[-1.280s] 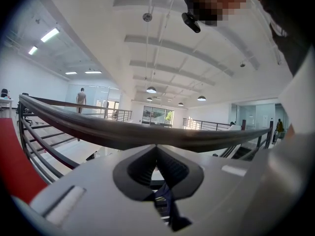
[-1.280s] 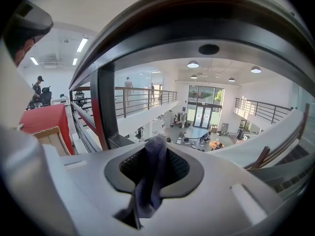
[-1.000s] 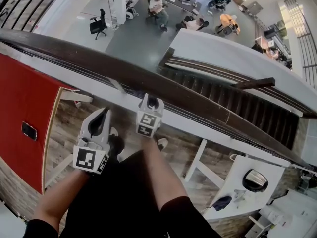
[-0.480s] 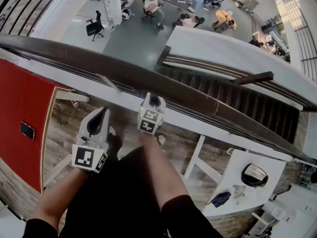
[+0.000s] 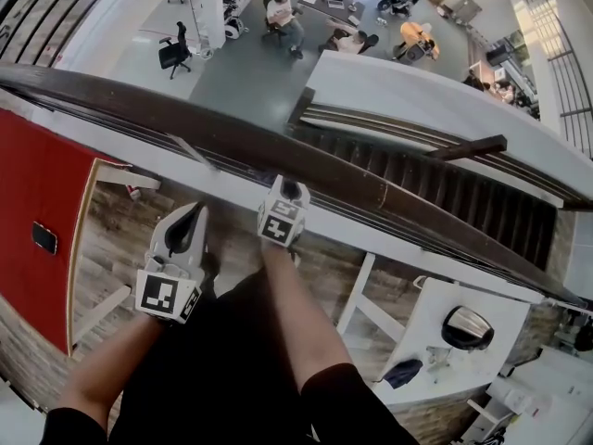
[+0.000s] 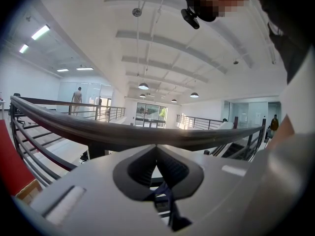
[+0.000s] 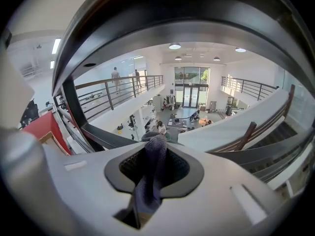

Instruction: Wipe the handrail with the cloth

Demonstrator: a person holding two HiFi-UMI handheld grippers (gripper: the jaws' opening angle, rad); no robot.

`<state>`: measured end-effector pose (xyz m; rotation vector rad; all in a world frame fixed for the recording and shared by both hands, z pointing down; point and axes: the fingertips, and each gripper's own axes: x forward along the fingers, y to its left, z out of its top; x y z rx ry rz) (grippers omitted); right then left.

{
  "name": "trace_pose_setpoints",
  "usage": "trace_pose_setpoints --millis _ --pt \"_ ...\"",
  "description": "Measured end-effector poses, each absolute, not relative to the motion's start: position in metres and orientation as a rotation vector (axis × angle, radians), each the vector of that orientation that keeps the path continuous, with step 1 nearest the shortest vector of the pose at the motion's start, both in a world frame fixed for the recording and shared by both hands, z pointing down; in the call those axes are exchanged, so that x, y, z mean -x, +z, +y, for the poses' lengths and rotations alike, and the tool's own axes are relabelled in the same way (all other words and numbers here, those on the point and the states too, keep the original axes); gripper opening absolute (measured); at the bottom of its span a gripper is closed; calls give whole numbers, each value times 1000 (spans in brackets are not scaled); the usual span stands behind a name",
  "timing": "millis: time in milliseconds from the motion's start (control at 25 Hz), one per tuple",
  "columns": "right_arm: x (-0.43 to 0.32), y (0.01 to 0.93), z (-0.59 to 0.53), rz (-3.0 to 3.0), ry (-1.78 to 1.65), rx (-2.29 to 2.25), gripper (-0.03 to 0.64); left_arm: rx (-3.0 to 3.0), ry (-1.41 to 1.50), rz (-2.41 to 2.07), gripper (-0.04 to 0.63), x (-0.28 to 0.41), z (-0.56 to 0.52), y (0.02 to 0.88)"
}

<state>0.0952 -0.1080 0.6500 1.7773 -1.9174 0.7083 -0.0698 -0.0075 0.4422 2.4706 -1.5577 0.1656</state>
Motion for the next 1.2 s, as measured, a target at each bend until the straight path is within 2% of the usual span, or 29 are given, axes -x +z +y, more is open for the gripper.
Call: trace_pose_setpoints --millis 1200 --pt "-234 659 -79 -1832 769 -1798 70 -2488 174 -1457 -2 -19 12 448"
